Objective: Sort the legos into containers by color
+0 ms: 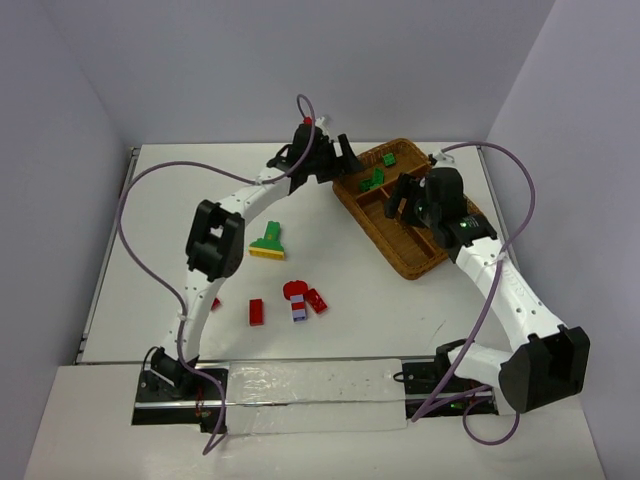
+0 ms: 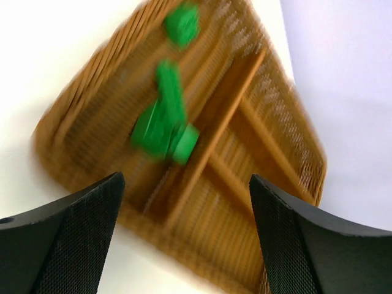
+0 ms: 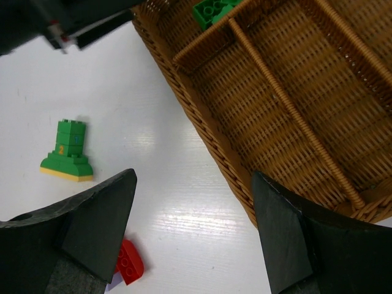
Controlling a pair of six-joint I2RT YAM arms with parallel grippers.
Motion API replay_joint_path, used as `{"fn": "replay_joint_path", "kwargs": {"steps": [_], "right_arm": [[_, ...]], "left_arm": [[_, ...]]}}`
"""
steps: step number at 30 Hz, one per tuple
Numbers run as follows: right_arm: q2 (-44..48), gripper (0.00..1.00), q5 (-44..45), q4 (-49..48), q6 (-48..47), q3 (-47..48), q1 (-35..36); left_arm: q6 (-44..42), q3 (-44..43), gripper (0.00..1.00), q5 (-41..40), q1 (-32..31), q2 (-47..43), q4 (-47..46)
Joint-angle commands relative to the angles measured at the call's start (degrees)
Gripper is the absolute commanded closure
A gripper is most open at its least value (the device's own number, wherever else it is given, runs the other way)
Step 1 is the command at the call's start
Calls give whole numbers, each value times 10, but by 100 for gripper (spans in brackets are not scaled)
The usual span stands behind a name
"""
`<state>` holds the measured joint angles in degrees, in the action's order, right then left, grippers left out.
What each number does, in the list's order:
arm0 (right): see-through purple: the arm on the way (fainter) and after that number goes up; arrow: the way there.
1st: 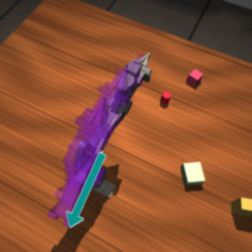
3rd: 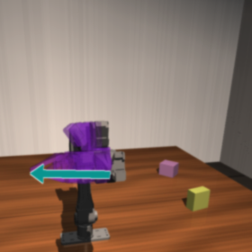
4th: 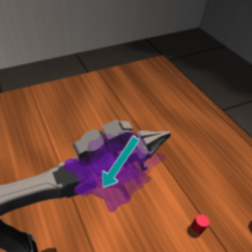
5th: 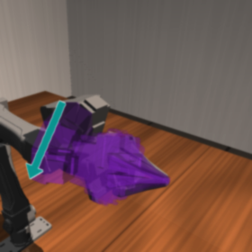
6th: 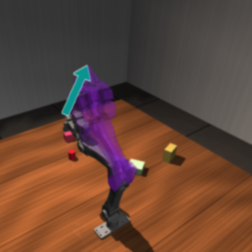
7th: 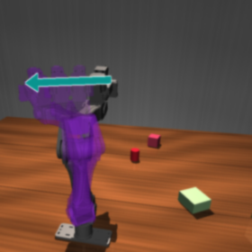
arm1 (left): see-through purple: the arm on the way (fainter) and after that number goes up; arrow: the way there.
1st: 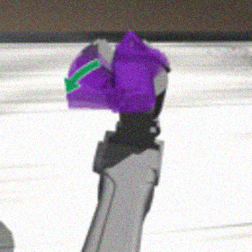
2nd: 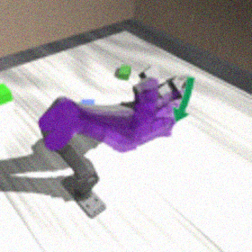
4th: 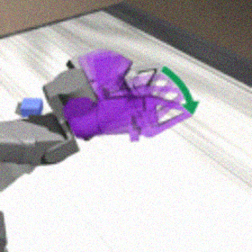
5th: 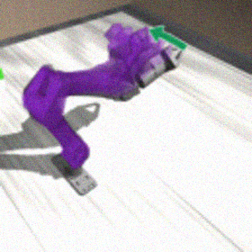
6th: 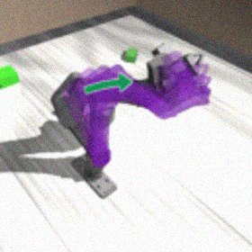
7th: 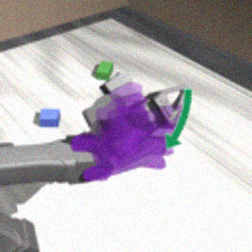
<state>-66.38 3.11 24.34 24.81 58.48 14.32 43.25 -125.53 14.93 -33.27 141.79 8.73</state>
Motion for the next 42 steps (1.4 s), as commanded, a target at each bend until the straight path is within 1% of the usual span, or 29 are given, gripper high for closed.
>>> {"fn": "replay_joint_path", "kwargs": {"steps": [1,2,3,5,6,7,10,12,15,17,20,25,28,32,36,38,42], "right_arm": [[-13,18,-28,-14,-8,2,3],[-21,18,-28,-13,-11,3,8],[-27,19,-28,-1,-20,13,28],[-47,19,-15,14,-40,29,63],[-62,19,1,28,-62,41,104],[-71,19,5,35,-75,45,127],[-104,18,4,52,-102,46,191],[-114,18,-5,48,-99,32,233],[-126,18,-18,37,-77,8,295],[-130,18,-18,31,-65,-6,332],[-141,18,-18,29,-43,-29,364],[-178,17,-17,28,-35,-42,402],[-207,17,-9,13,-26,-48,421],[-230,18,-11,-25,-17,-59,432],[-246,20,5,-43,-11,-69,433],[-261,24,15,-57,-12,-69,433],[-281,28,35,-64,-15,-63,432]], "left_arm": [[-83,119,10,9,28,-218,-8],[-99,156,10,-4,33,-241,-2],[-111,172,10,-7,36,-282,23],[-144,210,10,-35,40,-319,69],[-152,228,9,-54,41,-358,107],[-158,270,9,-91,45,-379,120],[-152,360,9,-145,64,-471,144],[-139,428,9,-173,76,-518,156],[-116,487,9,-204,87,-579,174],[-111,512,9,-219,88,-606,182],[-109,556,9,-226,89,-653,185],[-112,618,9,-235,89,-717,173],[-111,642,9,-236,90,-737,169],[-108,658,9,-232,90,-750,168],[-103,663,9,-232,90,-758,169],[-102,667,9,-234,90,-761,165],[-100,669,9,-231,90,-761,166]]}}
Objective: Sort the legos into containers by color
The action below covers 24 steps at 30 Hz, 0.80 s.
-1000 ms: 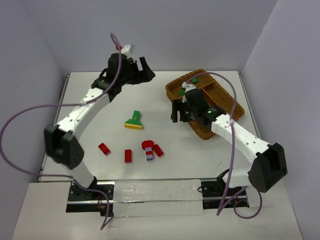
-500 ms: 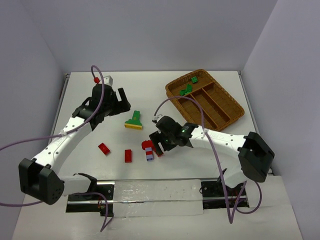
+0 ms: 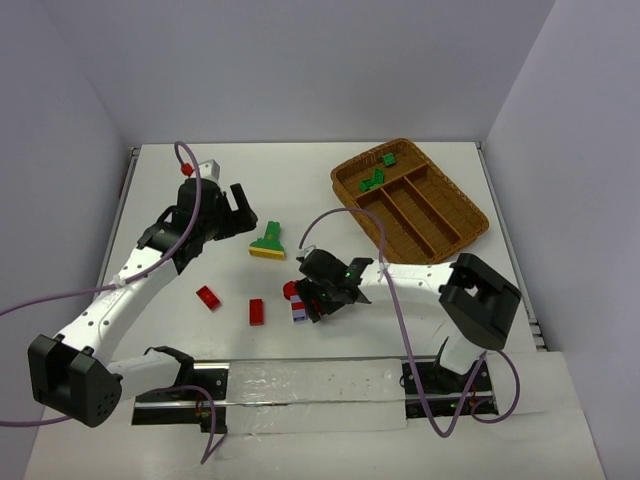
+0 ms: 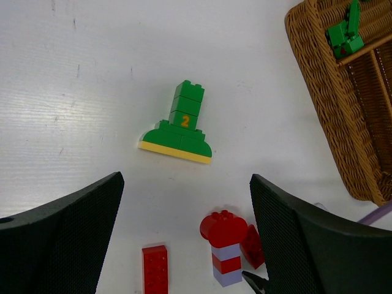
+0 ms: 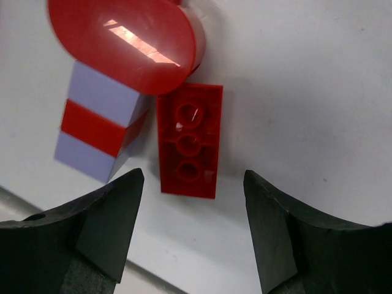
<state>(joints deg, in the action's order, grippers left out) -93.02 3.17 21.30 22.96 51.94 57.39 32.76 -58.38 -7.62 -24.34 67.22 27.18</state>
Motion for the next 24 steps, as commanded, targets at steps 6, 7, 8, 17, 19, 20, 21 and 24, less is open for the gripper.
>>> {"fn": "replay_joint_path", "kwargs": {"steps": [6,7,8,17,19,20,21,24], "right_arm": [[-19,70,50,-54,8,8,-1],[-11,80,55,-49,9,3,-1],[2,85,61,-43,11,-4,-1],[231,100,72,-18,56,-61,-171],[258,100,66,-23,53,-54,-210],[261,100,72,-23,52,-42,-253],[253,100,70,-26,42,-32,-279],[216,100,55,-39,22,8,-348]], "left_arm": [[7,-1,9,-6,1,-4,-16],[9,-1,9,-8,1,-4,-15],[10,0,9,-10,1,-4,-14],[42,-27,9,-27,3,27,23],[45,-26,9,-29,3,31,24],[47,-25,9,-32,3,31,23],[50,-21,9,-32,3,30,22],[58,-14,9,-28,3,29,19]]}}
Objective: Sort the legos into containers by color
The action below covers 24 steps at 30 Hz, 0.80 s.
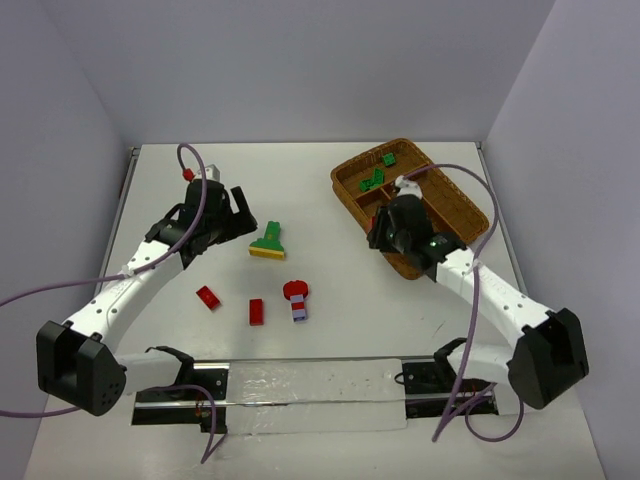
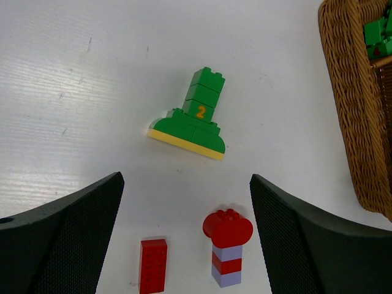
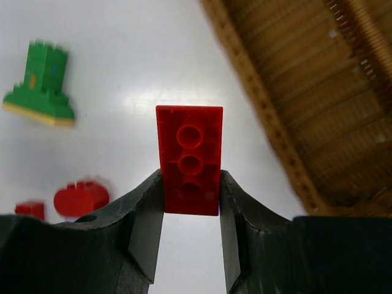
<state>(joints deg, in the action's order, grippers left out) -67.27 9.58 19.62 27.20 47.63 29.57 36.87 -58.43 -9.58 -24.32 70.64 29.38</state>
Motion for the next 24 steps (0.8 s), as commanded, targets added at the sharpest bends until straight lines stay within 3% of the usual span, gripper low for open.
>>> {"fn": "replay_joint_path", "kwargs": {"steps": [1,9,16,18,19,24], "right_arm": [[-61,100,-17,-29,-28,67,-88],[-162,95,-42,-123,-32,111,-160],[-235,85,-87,-137,-32,144,-168],[-253,77,-87,-134,-36,153,-168],[-265,66,-93,-130,-40,163,-167],[-279,41,-124,-117,-45,185,-166]], "left_arm": [[20,-13,9,-7,2,-5,-3],[24,-9,7,13,2,9,-6],[32,-11,7,-2,2,20,4],[35,-10,7,-5,2,19,5],[41,-8,7,-7,2,17,6],[63,6,5,-26,2,6,15]]}}
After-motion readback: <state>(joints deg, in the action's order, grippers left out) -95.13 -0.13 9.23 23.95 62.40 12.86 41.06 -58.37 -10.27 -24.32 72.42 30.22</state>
